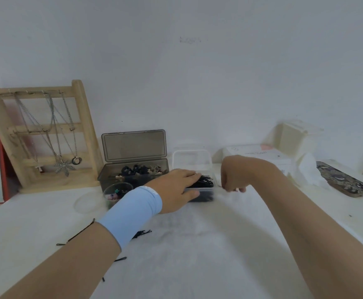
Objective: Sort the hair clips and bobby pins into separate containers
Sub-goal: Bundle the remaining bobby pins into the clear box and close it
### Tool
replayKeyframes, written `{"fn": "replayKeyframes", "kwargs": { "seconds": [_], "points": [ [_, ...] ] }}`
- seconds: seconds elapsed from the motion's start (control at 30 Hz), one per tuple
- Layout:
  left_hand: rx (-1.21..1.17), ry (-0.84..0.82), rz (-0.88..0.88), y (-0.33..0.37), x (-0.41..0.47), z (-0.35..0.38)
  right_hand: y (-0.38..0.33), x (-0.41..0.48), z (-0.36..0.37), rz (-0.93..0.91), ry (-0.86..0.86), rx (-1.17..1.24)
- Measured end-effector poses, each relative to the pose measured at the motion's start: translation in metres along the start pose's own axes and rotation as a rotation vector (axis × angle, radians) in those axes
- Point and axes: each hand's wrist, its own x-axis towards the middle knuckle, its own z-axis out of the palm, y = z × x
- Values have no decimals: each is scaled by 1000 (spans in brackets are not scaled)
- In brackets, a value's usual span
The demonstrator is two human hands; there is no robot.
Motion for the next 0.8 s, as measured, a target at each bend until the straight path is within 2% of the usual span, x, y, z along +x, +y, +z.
{"fn": "replayKeyframes", "kwargs": {
  "seconds": [0.1, 0.17, 0.23, 0.3, 0.37, 0.43, 0.5, 0.6, 0.7, 0.8],
  "points": [
    [31, 8, 11, -2, -3, 1, -1, -4, -16, -31, 224, 78],
    [8, -5, -3, -1, -5, 2, -10, -7, -20, -118, 318, 203],
    [-116, 30, -17, 1, -7, 2, -19, -8, -15, -227, 287, 332],
    [-218, 132, -32, 1, -12, 1, -23, -6, -7, -286, 237, 349],
    [-203, 211, -67, -3, -15, -1, -21, 0, -2, -295, 257, 345],
    [-109, 182, -81, -6, -17, -1, -20, 5, 1, -289, 326, 384],
    [18, 62, -48, -3, -18, 1, -22, 7, 5, -302, 357, 389],
    [28, -60, -56, 4, -17, 2, -28, 7, 9, -344, 289, 348],
    [-70, -32, -66, 6, -20, -5, -26, 6, 10, -341, 297, 393],
    [-171, 65, -71, 2, -37, -19, -30, 3, 8, -351, 393, 429]
  ]
}}
